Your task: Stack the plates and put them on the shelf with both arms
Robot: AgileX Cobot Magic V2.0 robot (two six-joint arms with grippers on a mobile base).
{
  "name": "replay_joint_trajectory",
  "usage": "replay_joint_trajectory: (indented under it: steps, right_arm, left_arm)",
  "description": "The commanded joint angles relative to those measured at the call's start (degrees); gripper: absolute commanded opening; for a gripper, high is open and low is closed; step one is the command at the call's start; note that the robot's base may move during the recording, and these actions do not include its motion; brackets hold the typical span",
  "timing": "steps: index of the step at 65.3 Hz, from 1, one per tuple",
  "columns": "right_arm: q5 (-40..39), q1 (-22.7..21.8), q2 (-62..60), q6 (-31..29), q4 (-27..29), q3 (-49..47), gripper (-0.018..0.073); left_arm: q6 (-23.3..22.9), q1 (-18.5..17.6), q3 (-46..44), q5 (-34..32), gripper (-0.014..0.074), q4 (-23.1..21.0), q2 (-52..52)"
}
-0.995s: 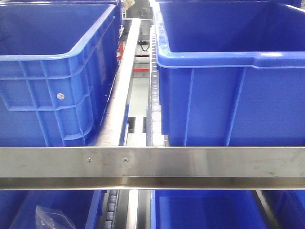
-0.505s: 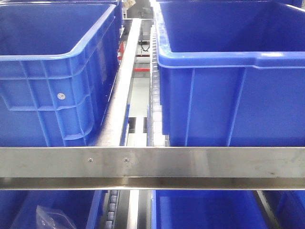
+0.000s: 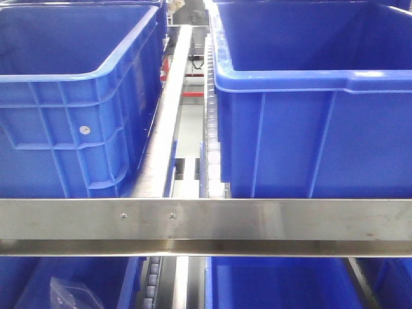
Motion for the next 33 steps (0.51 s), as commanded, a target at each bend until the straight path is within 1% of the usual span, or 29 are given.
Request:
replay_joint_trajectory:
  steps: [1,5,8,10,14,33]
  right_arm:
    - [-5.4,-0.3,-4.1,-0.3,-0.1,1.7,0.0057]
    - [-5.4,-0.3,-7.6,-0.3,-0.1,4.7,0.0057]
    - [-6.7,-0.4,-7.3,-0.2,0.0,6.0,0.0057]
    - [-4.8,-0.4,-7.3,-0.1,0.4,5.8,0.0057]
    - [-4.2,-0.4,-7.4,0.2,0.5,5.8,0.0057]
    - [-4.6,-0.4,-7.4,0.2,0.5,5.8,0.0057]
  left_arm:
    - [-0.3,-0.5,-1.6,-4.3,0.0085,0.0,-0.1]
    - [-0.3,-0.5,-1.6,-4.3,0.0085,0.0,-0.1]
    - [-0.3,-0.5,-1.6,-4.4,0.0085,0.0,-0.1]
    - [-0.3,-0.5,-1.6,-4.3,0.0085,0.0,-0.1]
    - [-0.3,-0.5,-1.6,-4.5,0.0085,0.0,-0.1]
    - [-0.3,-0.5,-1.6,-4.5,0.0085,0.0,-0.1]
